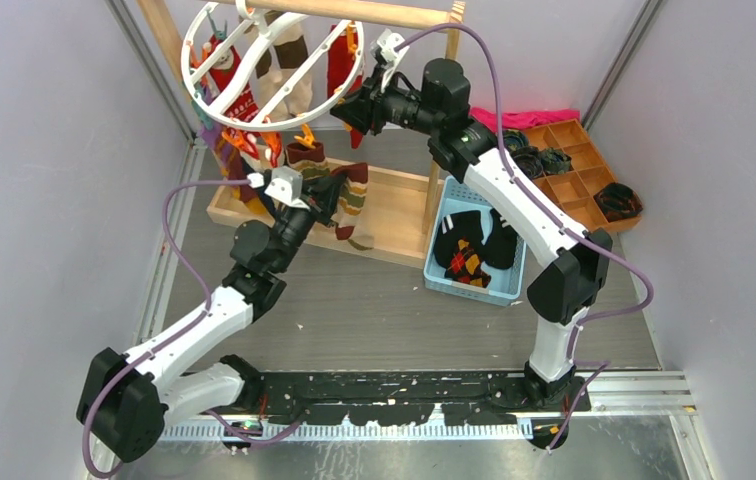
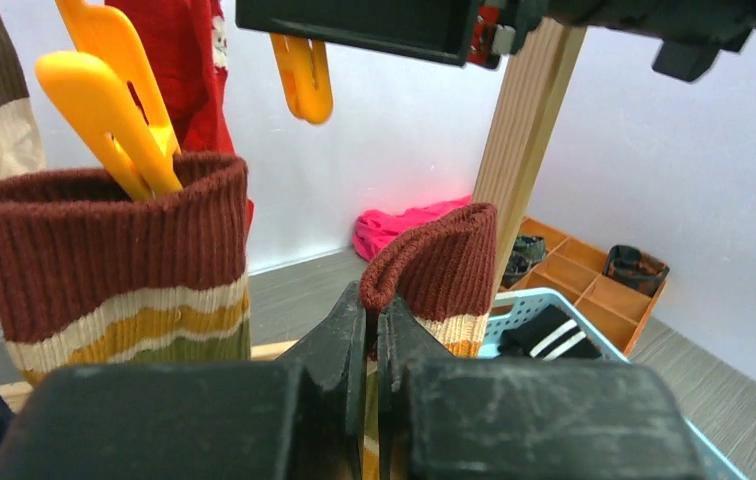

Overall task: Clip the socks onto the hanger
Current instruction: Open the clamp at the hanger, then clamp the sock onto the hanger.

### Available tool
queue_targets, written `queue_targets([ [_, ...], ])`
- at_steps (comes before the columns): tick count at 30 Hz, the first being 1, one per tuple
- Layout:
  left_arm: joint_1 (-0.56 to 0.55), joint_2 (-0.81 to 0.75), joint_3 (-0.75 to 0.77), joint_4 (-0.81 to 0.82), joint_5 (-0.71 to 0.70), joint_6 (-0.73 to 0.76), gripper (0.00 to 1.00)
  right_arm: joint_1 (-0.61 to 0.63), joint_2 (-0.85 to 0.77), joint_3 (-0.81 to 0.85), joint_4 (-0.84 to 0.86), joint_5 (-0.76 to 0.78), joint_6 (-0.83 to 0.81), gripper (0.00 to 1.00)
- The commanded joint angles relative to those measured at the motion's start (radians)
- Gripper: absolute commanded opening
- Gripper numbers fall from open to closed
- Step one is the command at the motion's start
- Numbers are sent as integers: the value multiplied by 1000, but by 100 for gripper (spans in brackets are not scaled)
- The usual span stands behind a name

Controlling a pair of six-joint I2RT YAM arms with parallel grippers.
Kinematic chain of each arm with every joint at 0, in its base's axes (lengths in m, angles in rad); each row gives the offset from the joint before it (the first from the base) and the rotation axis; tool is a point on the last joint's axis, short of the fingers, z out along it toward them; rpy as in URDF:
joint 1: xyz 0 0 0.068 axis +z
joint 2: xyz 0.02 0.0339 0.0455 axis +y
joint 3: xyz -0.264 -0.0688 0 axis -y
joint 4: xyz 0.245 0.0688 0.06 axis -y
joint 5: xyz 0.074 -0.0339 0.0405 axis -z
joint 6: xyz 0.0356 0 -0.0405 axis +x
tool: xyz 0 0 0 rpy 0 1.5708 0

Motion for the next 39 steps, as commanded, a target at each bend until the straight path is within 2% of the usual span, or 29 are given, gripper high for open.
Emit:
queue_targets([
  [1, 5, 25, 71, 64, -55, -60, 0, 21, -74, 38, -79, 89, 44, 1],
  [16, 6, 140, 180, -5, -243, -90, 0, 59, -75, 73, -131, 122, 79, 1],
  [39, 29, 125, 222, -37, -236, -143, 0, 66, -75, 67, -143, 120, 59, 1],
])
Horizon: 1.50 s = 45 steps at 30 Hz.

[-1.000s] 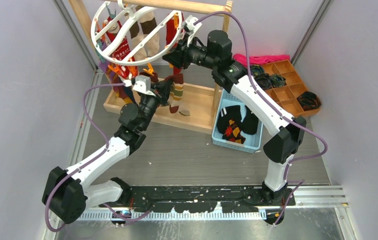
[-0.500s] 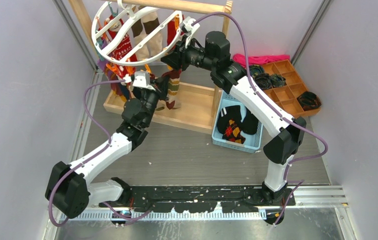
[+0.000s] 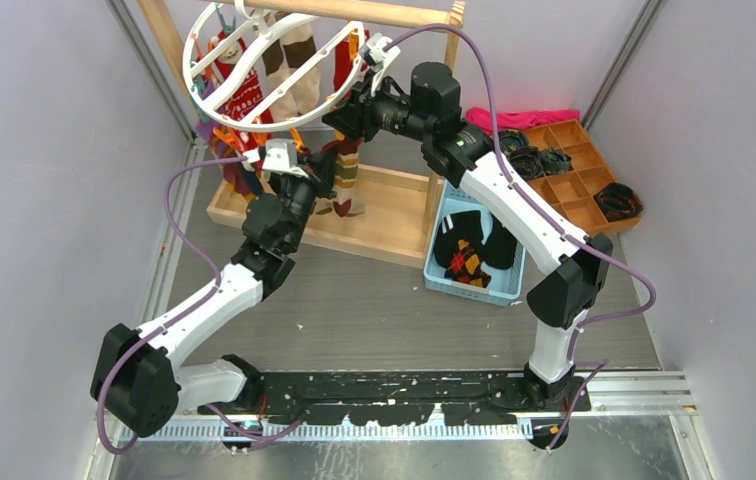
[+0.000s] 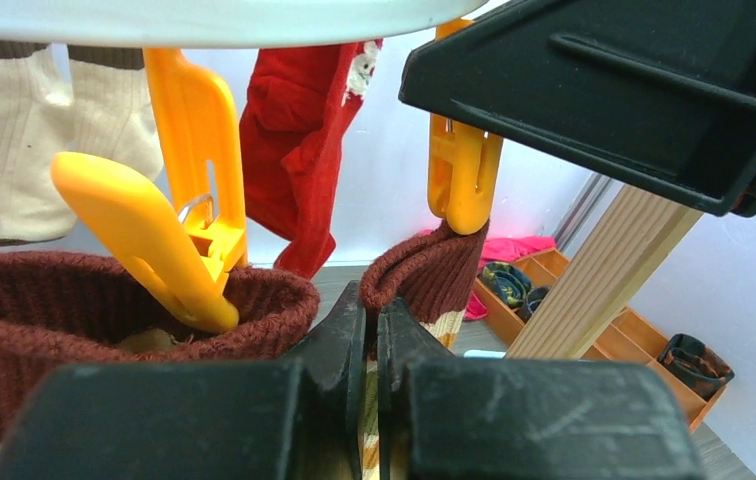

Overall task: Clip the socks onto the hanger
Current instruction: Clamp the sock onto the hanger.

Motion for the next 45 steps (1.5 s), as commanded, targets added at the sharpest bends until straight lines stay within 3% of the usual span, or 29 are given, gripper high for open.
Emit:
queue_targets([
  [1, 8, -25, 54, 30, -5, -19, 0, 8, -56, 34, -20, 7, -8, 1],
  [23, 25, -26, 68, 96, 50, -55, 0, 11, -58, 31, -37, -14, -26, 1],
  [29, 30, -24, 68, 113, 77, -54, 0, 10, -59, 35, -34, -19, -27, 7],
  [41, 31, -17, -58, 132, 195, 49, 0, 10, -58, 54, -12, -7, -24, 6],
  [45, 31, 1, -90, 207, 213, 82, 0, 10, -56, 49, -12, -13, -23, 5],
])
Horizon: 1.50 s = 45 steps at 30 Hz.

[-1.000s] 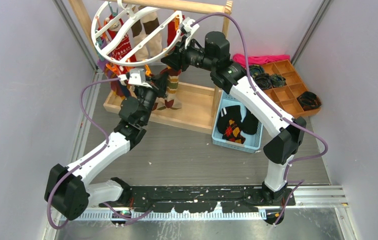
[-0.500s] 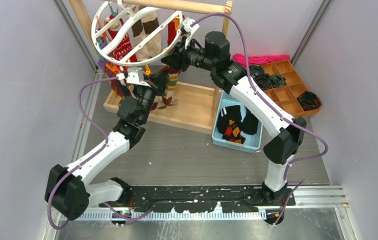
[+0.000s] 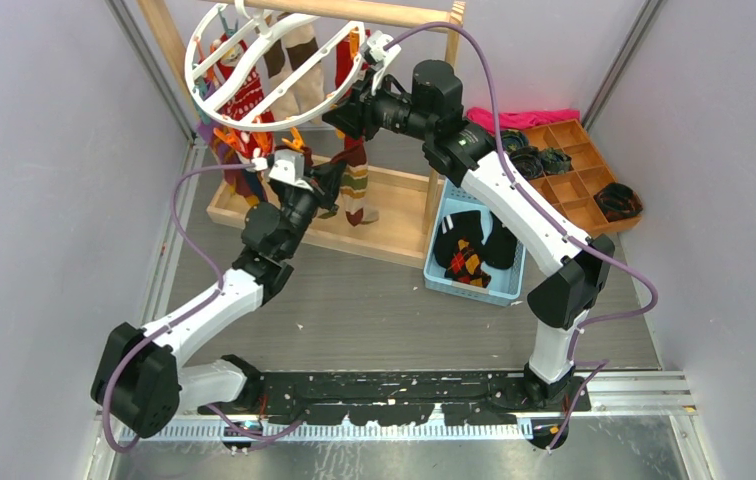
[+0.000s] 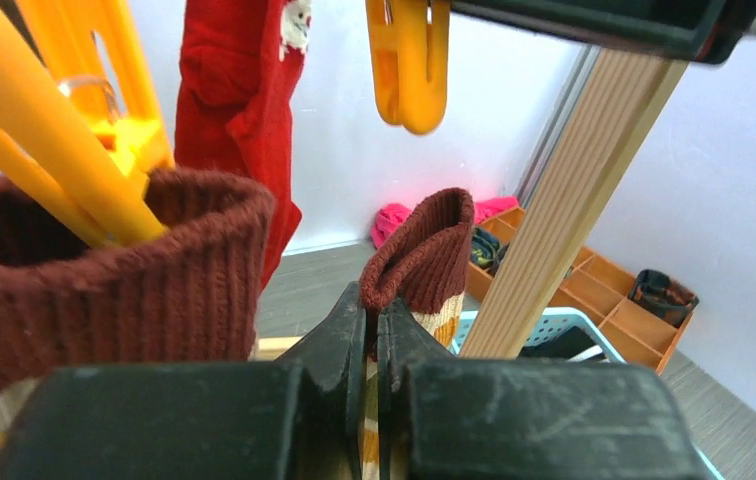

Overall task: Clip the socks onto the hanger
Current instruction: Clamp the sock onto the hanger.

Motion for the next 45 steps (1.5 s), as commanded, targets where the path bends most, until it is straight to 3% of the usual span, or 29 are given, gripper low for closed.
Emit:
queue_targets([
  [1, 5, 15, -20, 140, 45, 70, 0, 4, -51, 31, 5, -12, 4, 5],
  [9, 4, 66, -36, 319, 21, 180, 0, 3, -53, 23, 6, -33, 10, 4],
  [17, 2, 224, -71, 672, 50, 419, 0, 3, -56, 21, 24, -57, 26, 3],
  [27, 3, 248, -57, 676, 43, 524, 0, -8, -62, 2, 37, -95, 37, 3],
  [31, 5, 220, -48, 647, -16, 445, 0, -15, -68, -14, 44, -114, 38, 3],
  [35, 5, 148, -22, 444, -27, 332, 0, -16, -71, -14, 45, -125, 40, 3],
  [45, 5, 53, 17, 279, -15, 192, 0, -18, -75, -19, 42, -129, 29, 3],
])
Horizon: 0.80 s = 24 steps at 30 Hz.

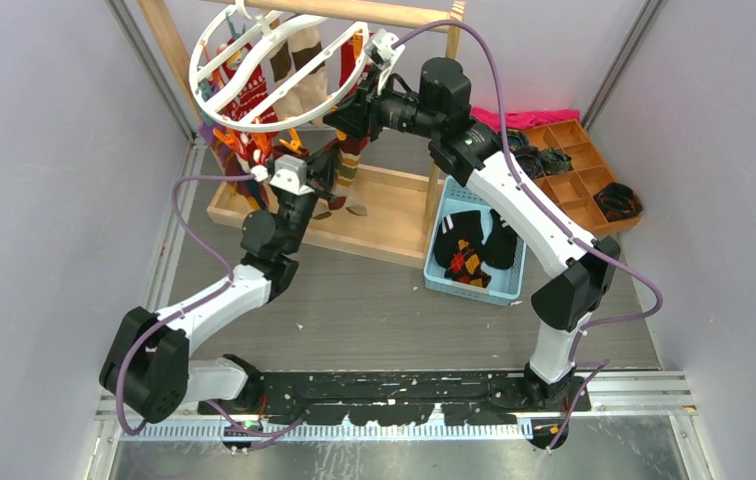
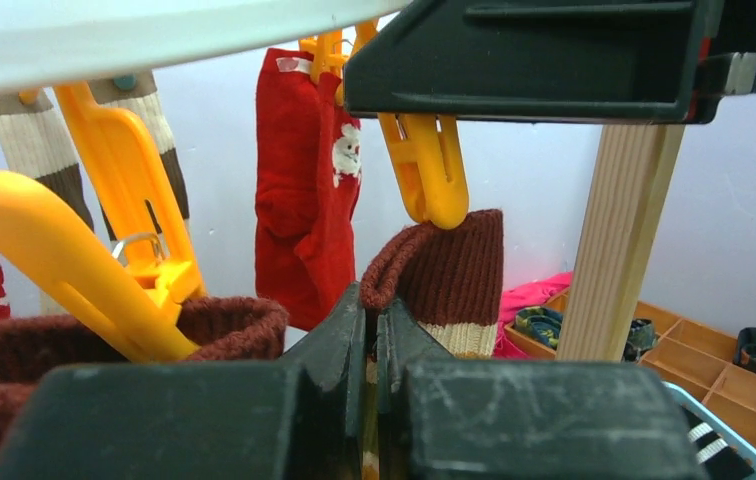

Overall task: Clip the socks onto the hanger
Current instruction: Clamp the sock onto the hanger.

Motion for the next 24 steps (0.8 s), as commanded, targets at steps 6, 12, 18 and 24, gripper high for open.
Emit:
queue_targets([
  [6, 5, -55, 93, -186, -43, -72, 0, -3, -53, 0, 16, -25, 14, 1],
  [12, 5, -52, 118, -242, -48, -89, 0, -3, -50, 0, 13, -27, 11, 1],
  [18, 5, -79, 128, -270, -28, -122, 0, -3, -52, -6, -3, -13, -22, 1],
  [24, 5, -113, 135, -287, -16, -151, 0, -2, -51, -6, -11, -8, -43, 1],
])
